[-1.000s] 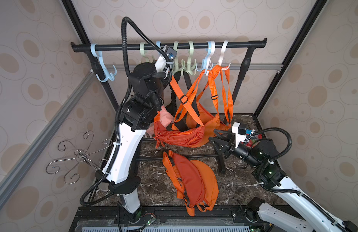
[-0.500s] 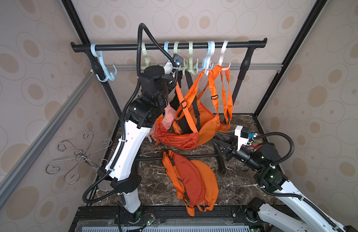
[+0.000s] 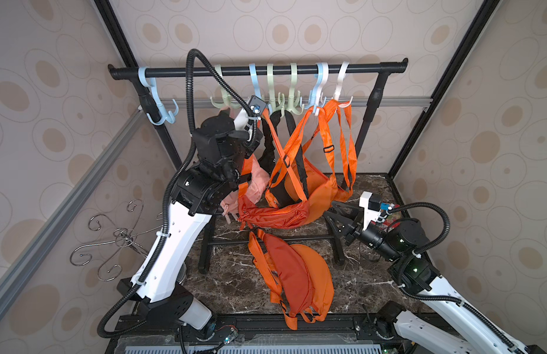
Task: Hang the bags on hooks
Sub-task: Hang the bag on the hook, then pick up the bag from the bag.
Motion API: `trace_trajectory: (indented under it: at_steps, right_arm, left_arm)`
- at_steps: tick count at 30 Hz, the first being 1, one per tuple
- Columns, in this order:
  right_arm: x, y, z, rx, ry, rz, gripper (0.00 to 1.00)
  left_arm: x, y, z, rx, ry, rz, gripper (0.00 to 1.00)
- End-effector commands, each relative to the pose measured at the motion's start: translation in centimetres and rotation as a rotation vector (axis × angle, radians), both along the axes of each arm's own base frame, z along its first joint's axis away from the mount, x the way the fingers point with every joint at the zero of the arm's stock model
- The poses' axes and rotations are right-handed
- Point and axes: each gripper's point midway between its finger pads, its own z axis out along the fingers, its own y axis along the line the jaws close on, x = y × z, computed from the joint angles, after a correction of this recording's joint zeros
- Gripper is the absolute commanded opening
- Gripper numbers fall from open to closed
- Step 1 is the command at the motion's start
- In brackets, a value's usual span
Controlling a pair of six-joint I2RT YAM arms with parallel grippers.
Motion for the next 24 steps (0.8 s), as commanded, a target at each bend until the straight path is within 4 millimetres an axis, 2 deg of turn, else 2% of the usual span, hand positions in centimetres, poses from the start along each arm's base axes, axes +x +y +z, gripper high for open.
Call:
trace_trajectory:
  at_steps: [1,5,6,9,13,17,21,24]
  right_arm:
    - [0.1,0.0,0.0,-0.037,-0.002,-0.003,0.53]
    - [-0.2,0.6,-1.4,-0.118,0.039,0.036,0.58]
    - [-0.4,0.8,-1.8,-0.139,0.049,0.056,0.62]
    - [-0.8,1.4,-3.9,-0.202,0.111,0.097,0.74]
    - [-1.8,2.5,-8.2,-0.305,0.209,0.139,0.76]
    - [-4.2,4.7,-14.5,-0.486,0.29,0.172,0.73]
    - [-6.8,7.0,-19.5,-0.599,0.362,0.216,0.7]
    - [-9.0,9.2,-22.6,-0.695,0.385,0.258,0.7]
  left_arm:
    - [-1.3,0.8,-0.1,-0.071,-0.008,-0.018,0.77]
    - [-3.5,1.4,-2.5,-0.14,0.01,-0.07,0.81]
    - [-4.4,1.4,-2.7,-0.174,0.002,-0.107,0.81]
    - [-6.4,1.1,-4.6,-0.247,0.013,-0.198,0.81]
    - [-7.2,-0.4,-10.4,-0.29,0.143,-0.287,0.82]
    - [-7.6,-1.6,-18.2,-0.316,0.299,-0.311,0.83]
    - [-9.0,-2.0,-23.6,-0.417,0.379,-0.347,0.81]
    - [-10.0,-2.5,-27.4,-0.508,0.455,-0.376,0.8]
